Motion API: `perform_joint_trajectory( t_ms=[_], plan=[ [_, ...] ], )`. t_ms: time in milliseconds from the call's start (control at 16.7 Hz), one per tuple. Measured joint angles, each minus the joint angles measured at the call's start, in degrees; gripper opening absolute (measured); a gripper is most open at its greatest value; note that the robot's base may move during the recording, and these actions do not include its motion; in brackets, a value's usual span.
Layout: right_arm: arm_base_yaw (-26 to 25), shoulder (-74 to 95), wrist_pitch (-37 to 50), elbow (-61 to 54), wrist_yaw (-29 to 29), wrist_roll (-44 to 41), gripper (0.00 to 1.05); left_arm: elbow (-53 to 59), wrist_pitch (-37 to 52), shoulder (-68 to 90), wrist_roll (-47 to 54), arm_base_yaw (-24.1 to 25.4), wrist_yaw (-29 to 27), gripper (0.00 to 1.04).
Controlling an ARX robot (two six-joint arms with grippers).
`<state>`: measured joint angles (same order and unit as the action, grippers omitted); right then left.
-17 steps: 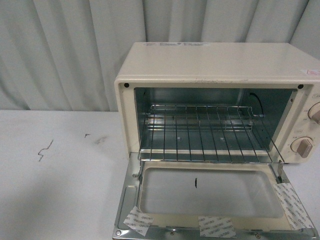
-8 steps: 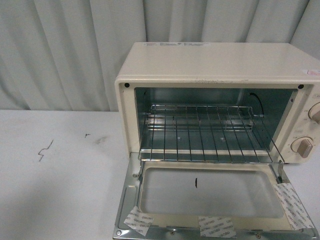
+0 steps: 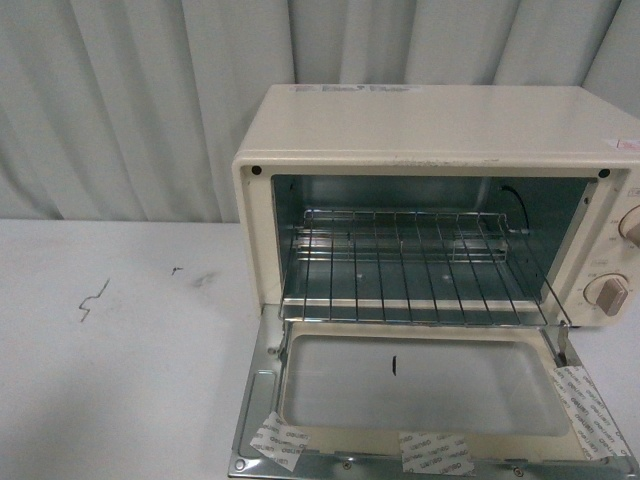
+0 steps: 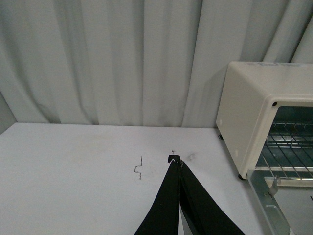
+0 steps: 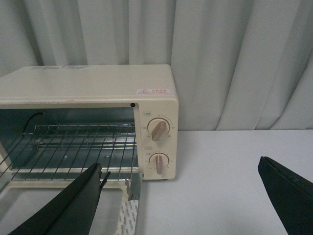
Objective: Open oven
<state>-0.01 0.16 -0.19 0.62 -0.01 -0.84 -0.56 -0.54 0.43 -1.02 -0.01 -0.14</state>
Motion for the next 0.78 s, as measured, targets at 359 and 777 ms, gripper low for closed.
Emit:
perform_joint_trajectory(
  t_ms=[359, 777],
  plan=[
    [0.0, 0.0, 0.0, 0.0, 0.0, 0.0, 0.98, 0.0, 0.3, 0.0, 0.0, 0.0, 0.1, 0.02],
    [0.0, 0.0, 0.0, 0.0, 0.0, 0.0, 0.98, 0.0, 0.3, 0.0, 0.0, 0.0, 0.1, 0.02]
  ],
)
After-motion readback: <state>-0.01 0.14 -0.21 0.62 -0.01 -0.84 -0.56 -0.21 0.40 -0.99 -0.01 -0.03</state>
